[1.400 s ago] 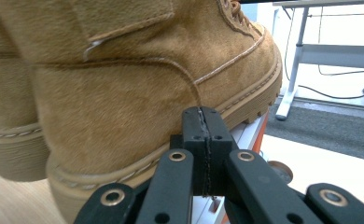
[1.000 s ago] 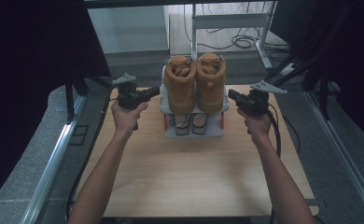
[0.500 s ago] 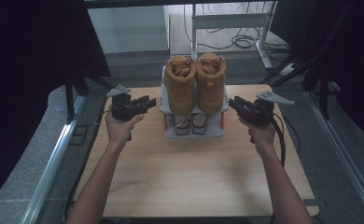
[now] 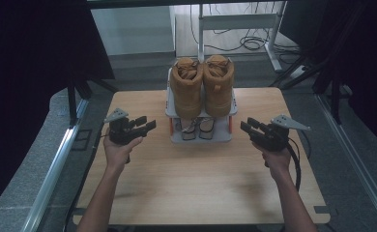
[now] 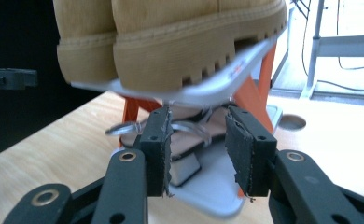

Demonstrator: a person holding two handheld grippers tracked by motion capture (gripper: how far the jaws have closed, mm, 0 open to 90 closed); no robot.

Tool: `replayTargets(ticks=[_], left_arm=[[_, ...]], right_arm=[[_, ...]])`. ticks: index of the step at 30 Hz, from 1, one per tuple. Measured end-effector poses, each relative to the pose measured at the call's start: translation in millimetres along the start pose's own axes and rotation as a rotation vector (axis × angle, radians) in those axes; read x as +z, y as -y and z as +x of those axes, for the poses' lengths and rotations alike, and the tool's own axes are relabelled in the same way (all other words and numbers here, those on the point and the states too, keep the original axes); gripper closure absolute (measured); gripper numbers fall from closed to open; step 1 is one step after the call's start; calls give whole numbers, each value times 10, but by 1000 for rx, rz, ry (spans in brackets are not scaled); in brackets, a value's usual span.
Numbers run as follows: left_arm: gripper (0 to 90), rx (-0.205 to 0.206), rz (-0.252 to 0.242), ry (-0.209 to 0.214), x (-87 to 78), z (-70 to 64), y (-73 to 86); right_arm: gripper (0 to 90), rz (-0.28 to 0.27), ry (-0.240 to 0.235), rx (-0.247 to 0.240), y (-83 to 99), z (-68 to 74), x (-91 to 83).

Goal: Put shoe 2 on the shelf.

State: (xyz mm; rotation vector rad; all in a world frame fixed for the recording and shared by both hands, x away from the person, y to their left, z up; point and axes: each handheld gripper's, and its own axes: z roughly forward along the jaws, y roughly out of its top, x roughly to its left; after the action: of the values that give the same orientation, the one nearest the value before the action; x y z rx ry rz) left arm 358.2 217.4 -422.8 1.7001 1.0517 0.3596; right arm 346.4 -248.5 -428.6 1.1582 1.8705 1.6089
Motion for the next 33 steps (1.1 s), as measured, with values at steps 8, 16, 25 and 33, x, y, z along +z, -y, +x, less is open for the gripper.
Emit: replayTargets(ticks=[8, 16, 25, 33], left_arm=[[462, 6, 37, 6, -59, -31, 353], [451, -4, 75, 16, -119, -58, 702], [455, -16, 87, 15, -126, -57, 845], [451, -17, 87, 13, -110, -68, 838]], right_arm=[[576, 43, -16, 38, 353, 22, -72], [577, 109, -21, 44, 730, 77, -87], [574, 158, -9, 40, 888, 105, -58], [558, 130, 3, 42, 849, 79, -123]])
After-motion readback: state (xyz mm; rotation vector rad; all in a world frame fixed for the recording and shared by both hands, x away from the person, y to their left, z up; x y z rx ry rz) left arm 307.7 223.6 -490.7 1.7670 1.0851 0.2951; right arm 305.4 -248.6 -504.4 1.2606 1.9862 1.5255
